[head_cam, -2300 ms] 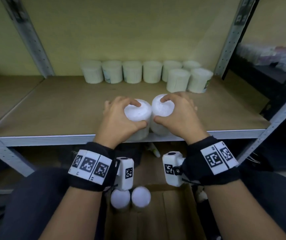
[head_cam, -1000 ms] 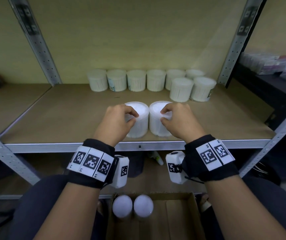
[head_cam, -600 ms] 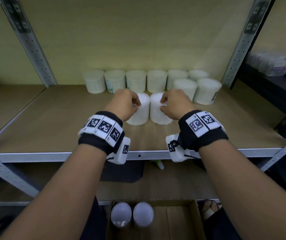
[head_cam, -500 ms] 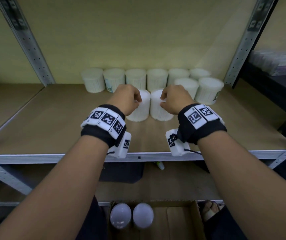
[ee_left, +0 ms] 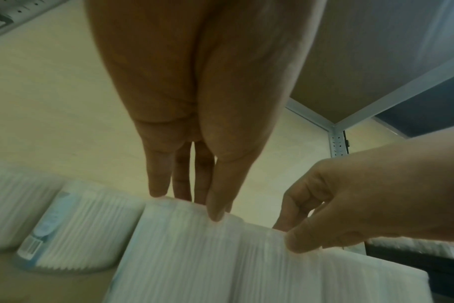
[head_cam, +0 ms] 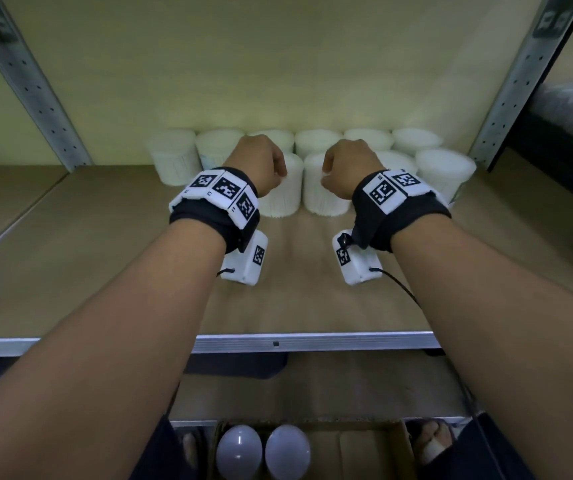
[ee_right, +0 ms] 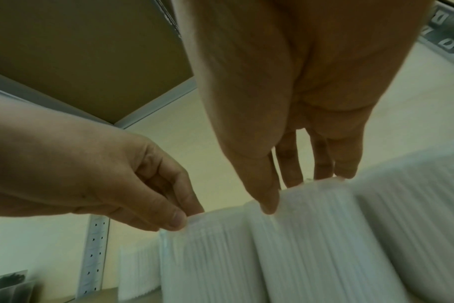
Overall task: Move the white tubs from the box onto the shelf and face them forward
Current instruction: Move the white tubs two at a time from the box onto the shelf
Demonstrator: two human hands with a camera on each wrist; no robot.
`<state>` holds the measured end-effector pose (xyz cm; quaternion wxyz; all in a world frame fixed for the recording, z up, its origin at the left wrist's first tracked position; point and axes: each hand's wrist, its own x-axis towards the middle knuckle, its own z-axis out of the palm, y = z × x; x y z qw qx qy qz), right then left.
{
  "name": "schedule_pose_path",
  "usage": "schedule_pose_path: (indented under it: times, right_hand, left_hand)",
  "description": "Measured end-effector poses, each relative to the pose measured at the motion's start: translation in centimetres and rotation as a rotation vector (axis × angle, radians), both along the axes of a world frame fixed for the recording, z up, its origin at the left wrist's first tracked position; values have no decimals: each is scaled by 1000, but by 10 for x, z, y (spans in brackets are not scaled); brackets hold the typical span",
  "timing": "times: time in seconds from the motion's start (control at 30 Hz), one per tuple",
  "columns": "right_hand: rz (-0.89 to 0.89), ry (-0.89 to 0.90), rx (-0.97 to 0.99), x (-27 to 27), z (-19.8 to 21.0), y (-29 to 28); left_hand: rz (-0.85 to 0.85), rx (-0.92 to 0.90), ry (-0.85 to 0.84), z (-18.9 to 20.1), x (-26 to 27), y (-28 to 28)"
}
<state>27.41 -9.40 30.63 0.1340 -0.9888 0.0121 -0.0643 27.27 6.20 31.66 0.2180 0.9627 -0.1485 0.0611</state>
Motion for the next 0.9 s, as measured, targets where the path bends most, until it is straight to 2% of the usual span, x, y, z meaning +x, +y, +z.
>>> schedule_pose_path:
  times: [0.3,0.47,0.57,0.9]
  right_hand:
    - [19,-17,-34,10,-2,-2]
    - [64,89,-77,-2,7,-5]
    - [90,167,-43,-19,9,-8]
    - [109,81,84,-108,0,-4]
  left_hand:
    - [-6,12,-7,-4,13,2]
    - [-27,123,81,3,5,2]
    - [-49,168,148,4,-11,9]
    - [-18,38,159,4,-103,35]
